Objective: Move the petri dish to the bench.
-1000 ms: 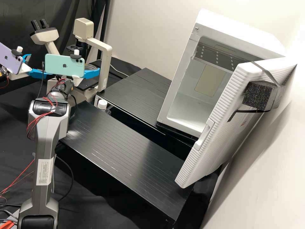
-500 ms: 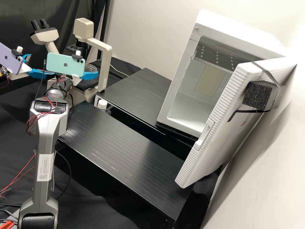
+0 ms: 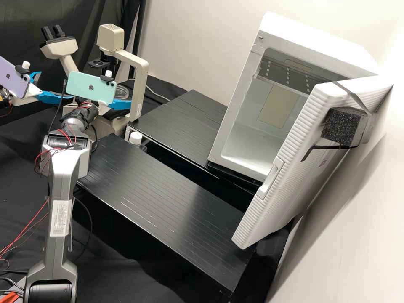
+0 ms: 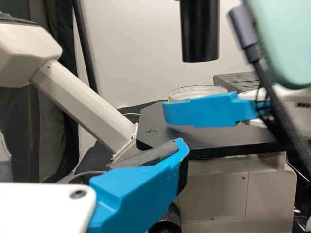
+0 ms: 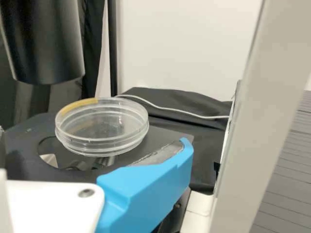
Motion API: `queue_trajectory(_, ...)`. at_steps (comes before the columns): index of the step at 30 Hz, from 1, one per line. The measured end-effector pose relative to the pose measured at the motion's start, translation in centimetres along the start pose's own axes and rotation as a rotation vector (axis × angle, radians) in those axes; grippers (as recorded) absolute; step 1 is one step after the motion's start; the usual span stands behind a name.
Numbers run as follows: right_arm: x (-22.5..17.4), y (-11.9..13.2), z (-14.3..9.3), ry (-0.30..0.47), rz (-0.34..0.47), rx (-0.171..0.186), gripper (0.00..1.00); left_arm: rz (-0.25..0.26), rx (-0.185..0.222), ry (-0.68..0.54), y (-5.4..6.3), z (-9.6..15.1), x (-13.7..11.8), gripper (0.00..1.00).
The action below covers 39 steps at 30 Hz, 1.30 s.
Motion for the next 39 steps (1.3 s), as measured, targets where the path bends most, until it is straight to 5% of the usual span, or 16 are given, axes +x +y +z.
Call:
queue_trajectory(6, 0.8, 0.1, -0.5, 0.001, 0.014, -0.064, 1.00, 0.000, 0.000, 0.000, 0.0, 0.0, 0.0, 1.00)
queue_trajectory(12, 1.6, -0.3, -0.4, -0.008, 0.015, -0.078, 1.00, 0.000, 0.000, 0.000, 0.0, 0.0, 0.0, 1.00)
queue_trajectory(23, 2.4, -0.1, -0.3, -0.023, -0.015, 0.016, 1.00, 0.000, 0.000, 0.000, 0.0, 0.0, 0.0, 1.00)
queue_trajectory(39, 2.8, -0.5, 0.4, -0.032, -0.021, 0.012, 1.00, 0.000, 0.000, 0.000, 0.0, 0.0, 0.0, 1.00)
